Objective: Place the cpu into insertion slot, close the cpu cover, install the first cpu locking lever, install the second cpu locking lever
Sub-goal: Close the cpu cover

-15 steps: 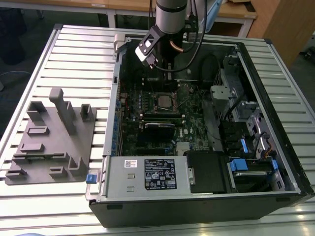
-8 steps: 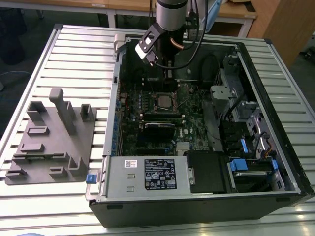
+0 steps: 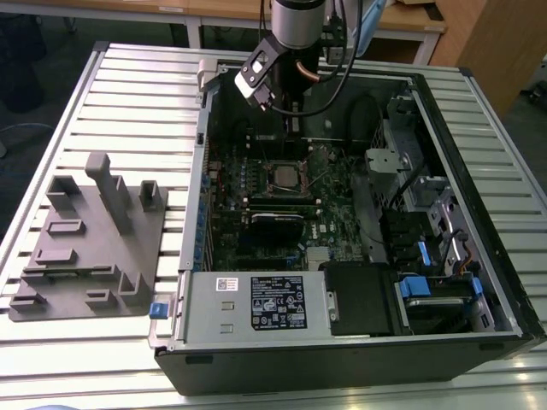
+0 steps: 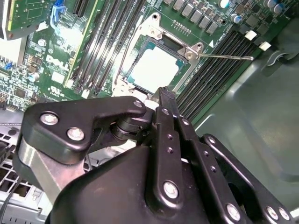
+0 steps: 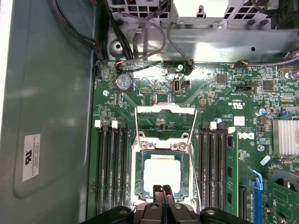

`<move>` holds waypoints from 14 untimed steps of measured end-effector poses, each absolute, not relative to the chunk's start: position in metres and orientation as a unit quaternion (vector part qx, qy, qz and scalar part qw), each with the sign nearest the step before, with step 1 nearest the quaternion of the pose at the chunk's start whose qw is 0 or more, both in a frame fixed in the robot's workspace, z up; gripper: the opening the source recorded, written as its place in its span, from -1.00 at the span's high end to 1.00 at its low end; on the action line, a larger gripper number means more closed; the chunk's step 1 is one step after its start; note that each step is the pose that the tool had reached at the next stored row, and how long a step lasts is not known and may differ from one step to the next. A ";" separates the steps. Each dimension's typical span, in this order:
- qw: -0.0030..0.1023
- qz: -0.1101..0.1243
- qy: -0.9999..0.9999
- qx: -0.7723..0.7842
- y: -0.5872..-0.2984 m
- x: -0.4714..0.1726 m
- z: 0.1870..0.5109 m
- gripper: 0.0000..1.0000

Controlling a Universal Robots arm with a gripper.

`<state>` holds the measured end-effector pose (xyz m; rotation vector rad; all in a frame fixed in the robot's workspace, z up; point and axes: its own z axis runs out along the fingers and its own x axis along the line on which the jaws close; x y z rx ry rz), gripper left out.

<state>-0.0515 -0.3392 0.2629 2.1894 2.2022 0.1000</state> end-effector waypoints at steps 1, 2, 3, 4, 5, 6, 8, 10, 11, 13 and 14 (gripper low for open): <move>0.017 0.032 0.709 0.705 -0.339 -0.051 0.264 0.79; 0.017 0.032 0.709 0.705 -0.339 -0.051 0.264 0.79; 0.017 0.032 0.709 0.705 -0.339 -0.051 0.264 0.79; 0.017 0.032 0.709 0.705 -0.339 -0.051 0.264 0.79; 0.017 0.032 0.709 0.705 -0.339 -0.051 0.264 0.79; 0.017 0.032 0.709 0.705 -0.339 -0.052 0.264 0.79; 0.017 0.032 0.709 0.705 -0.339 -0.052 0.264 0.79; 0.017 0.032 0.709 0.705 -0.339 -0.052 0.265 0.79; 0.017 0.032 0.709 0.705 -0.339 -0.052 0.266 0.79; 0.017 0.032 0.709 0.705 -0.339 -0.052 0.267 0.79; 0.017 0.032 0.709 0.705 -0.339 -0.052 0.267 0.79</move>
